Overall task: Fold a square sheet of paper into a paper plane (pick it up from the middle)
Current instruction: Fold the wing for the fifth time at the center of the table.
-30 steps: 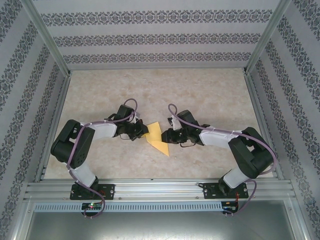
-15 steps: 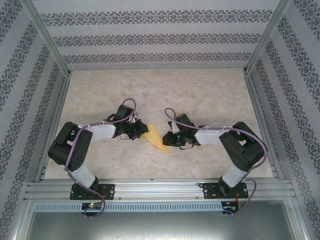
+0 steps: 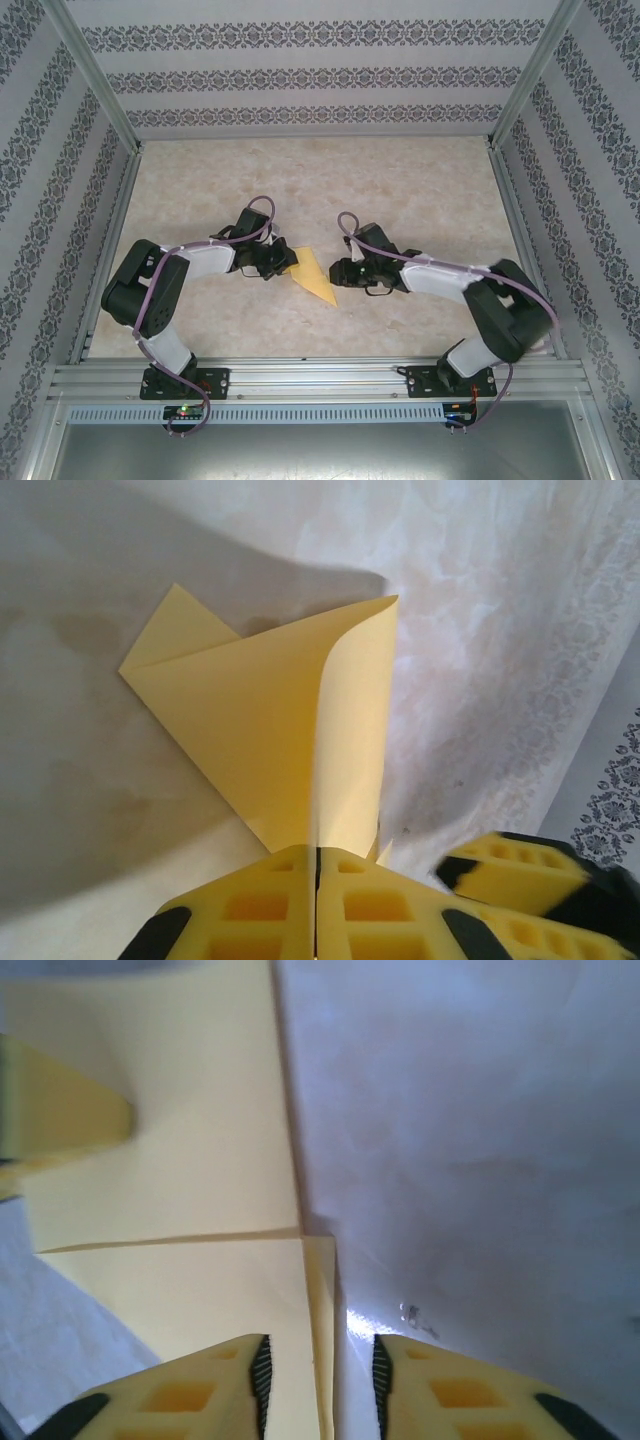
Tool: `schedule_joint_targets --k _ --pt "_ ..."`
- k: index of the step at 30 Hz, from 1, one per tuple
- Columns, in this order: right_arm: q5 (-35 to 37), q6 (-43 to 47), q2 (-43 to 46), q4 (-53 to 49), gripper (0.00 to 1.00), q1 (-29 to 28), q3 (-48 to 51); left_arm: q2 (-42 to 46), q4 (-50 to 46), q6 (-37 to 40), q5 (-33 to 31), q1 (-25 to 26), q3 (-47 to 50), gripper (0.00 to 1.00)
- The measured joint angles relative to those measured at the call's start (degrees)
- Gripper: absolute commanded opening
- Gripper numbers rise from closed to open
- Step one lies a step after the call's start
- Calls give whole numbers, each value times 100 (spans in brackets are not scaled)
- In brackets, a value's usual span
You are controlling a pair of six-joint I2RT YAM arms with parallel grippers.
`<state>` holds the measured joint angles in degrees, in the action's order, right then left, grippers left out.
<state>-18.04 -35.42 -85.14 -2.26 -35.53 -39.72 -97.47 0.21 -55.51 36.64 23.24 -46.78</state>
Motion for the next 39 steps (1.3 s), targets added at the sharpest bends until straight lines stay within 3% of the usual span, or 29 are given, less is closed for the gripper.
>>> schedule_joint_targets --k 4,6,11,15,25,34,39 --pt "546 470 828 203 41 -289 254 0 -68 0 -35 0 -46 7" --pt "981 903 957 334 43 -780 387 2 -105 0 -35 0 -50 7" --pt "2181 2065 715 761 46 -2037 632 0 -129 7 -37 0 -50 7" --pt "3025 2874 166 1073 45 -2557 601 0 -151 22 -35 0 -61 7" --pt "4100 3965 -811 1593 38 -2914 323 0 -238 92 -31 0 -127 7" --pt "4448 4168 -1071 1832 20 -2924 227 0 -282 127 -31 0 -133 7" --pt "4572 4179 -1086 1851 16 -2924 227 2 -308 129 -31 0 -175 7"
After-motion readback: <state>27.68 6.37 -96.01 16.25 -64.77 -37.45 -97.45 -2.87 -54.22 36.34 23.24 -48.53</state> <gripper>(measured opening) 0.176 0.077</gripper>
